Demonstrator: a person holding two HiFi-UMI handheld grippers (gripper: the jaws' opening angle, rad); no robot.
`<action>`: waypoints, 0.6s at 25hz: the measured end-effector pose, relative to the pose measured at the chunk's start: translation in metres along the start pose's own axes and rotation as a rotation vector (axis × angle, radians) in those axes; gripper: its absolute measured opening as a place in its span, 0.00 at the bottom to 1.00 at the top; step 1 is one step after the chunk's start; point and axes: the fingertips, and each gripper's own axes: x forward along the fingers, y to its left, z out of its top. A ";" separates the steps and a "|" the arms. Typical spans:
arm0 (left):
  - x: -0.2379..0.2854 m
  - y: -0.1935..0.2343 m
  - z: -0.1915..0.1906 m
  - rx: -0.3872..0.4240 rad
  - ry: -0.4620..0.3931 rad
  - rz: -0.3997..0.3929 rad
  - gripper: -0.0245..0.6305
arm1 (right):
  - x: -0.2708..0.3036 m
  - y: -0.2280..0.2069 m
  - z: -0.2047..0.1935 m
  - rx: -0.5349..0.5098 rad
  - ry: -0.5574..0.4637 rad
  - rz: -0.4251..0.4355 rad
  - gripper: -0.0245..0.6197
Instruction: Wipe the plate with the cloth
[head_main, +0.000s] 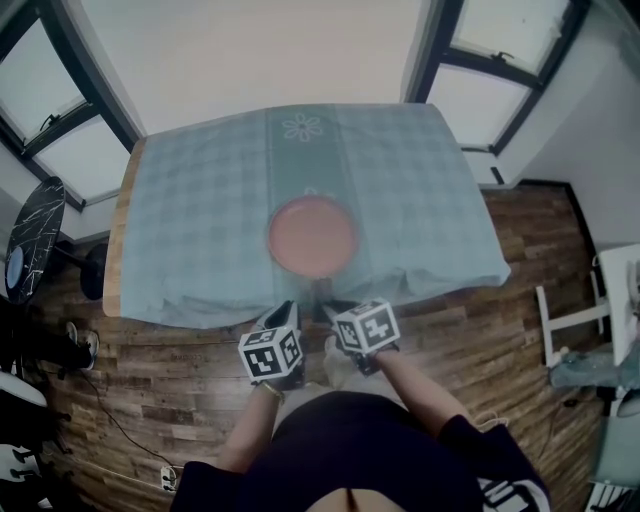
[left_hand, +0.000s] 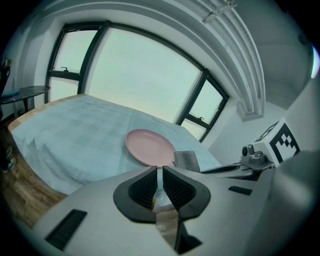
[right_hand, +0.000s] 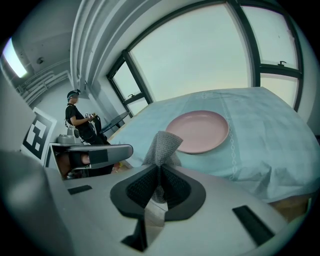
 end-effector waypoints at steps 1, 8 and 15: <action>-0.004 0.000 -0.002 -0.001 -0.001 -0.001 0.11 | -0.002 0.003 -0.003 0.006 -0.002 -0.001 0.09; -0.025 -0.005 -0.021 0.002 0.014 -0.018 0.10 | -0.015 0.022 -0.023 0.046 -0.015 -0.004 0.09; -0.042 -0.006 -0.035 0.011 0.030 -0.032 0.10 | -0.023 0.042 -0.039 0.067 -0.023 -0.005 0.09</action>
